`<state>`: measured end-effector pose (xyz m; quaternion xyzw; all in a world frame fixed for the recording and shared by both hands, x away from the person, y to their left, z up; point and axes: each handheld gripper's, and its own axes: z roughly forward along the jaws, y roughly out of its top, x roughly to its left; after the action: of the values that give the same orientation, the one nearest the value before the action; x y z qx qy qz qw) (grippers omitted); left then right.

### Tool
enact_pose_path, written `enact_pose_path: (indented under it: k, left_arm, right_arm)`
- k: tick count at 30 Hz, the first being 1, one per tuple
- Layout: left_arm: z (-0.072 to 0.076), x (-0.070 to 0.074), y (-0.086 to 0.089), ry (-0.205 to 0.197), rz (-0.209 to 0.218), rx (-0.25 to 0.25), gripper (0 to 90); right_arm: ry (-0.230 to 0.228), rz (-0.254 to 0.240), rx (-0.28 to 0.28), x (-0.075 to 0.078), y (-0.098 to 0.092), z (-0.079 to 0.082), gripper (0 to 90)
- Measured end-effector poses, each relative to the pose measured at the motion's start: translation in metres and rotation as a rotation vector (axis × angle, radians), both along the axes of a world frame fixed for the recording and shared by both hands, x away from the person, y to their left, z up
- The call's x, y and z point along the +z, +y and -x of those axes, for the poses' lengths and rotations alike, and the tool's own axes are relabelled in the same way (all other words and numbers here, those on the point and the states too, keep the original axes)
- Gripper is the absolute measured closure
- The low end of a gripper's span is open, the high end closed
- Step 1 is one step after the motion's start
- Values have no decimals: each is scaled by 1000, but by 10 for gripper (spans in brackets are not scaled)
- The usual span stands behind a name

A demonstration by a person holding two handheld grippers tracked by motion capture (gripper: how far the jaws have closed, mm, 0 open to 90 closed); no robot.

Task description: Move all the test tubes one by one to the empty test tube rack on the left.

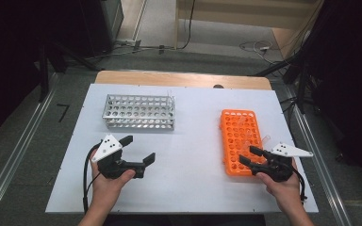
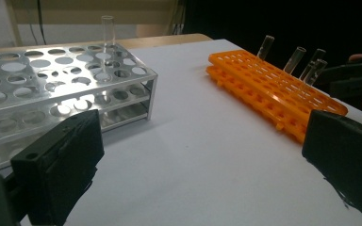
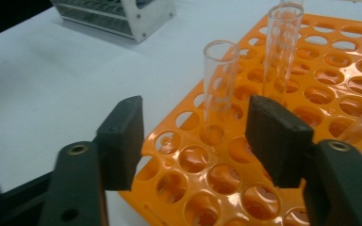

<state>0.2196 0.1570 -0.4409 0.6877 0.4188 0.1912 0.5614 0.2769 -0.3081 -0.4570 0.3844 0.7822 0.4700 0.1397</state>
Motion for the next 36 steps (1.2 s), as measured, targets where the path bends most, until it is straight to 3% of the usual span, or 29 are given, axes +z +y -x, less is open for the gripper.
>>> enact_pose_path:
  k: [7, 8, 15, 24, 29, 36]
  left_arm:
    - [2, 0, 2, -2, 4, 3, 0]
    - [2, -1, 2, -2, 6, 1, 0]
    - [1, -3, -2, 9, 7, -6, 0]
    - [1, -4, -4, 7, 4, -13, 0]
    - [2, -3, -6, 5, 1, -22, 0]
    - [4, -2, -8, 0, 2, -30, 0]
  right_arm:
    - [18, 52, -23, -7, 8, -8, 540]
    - [15, 59, -18, -8, 10, -9, 606]
    - [23, 99, -38, -13, 17, -13, 658]
    - [-21, 125, -70, -16, 21, -11, 739]
    - [-37, 105, -78, -14, 18, -10, 742]
    - [-95, 48, -81, 5, 13, -1, 743]
